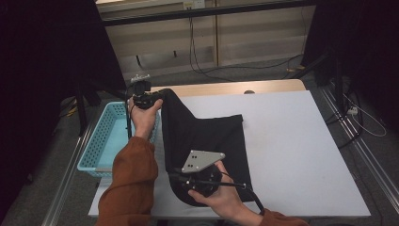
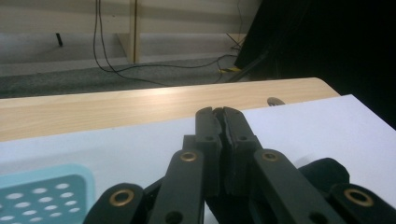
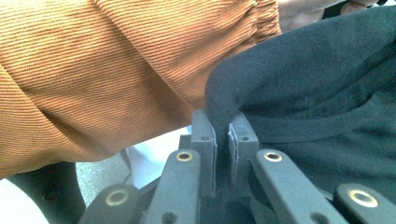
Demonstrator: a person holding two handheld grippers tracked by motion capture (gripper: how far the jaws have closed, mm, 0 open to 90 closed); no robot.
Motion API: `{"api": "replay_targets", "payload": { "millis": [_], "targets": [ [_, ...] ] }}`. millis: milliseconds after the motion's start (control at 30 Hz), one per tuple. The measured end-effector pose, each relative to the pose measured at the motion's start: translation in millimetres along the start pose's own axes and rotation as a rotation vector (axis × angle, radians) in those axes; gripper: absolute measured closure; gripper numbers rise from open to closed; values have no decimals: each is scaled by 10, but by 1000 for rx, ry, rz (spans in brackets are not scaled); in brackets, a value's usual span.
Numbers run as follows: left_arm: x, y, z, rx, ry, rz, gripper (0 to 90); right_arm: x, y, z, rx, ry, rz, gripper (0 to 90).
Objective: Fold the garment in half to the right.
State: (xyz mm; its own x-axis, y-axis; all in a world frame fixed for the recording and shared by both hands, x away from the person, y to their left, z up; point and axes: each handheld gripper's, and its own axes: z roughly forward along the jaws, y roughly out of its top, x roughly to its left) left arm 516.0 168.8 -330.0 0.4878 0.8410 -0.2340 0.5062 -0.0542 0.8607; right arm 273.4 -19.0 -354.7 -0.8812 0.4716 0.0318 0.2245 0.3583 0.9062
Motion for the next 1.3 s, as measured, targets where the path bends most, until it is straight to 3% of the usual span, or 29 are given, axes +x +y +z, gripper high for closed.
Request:
{"api": "replay_targets", "payload": {
  "millis": [433, 967, 1300],
  "targets": [
    [-226, -96, 198, 22, -37, 23, 860, -12, -180, -95, 29, -16, 11, 840],
    [-369, -209, 459, 55, -65, 29, 859, -58, -415, -185, 60, -39, 41, 838],
    [-497, -369, 716, 89, -96, 21, 859, -163, -621, -278, 93, -51, 98, 837]
  ]
}}
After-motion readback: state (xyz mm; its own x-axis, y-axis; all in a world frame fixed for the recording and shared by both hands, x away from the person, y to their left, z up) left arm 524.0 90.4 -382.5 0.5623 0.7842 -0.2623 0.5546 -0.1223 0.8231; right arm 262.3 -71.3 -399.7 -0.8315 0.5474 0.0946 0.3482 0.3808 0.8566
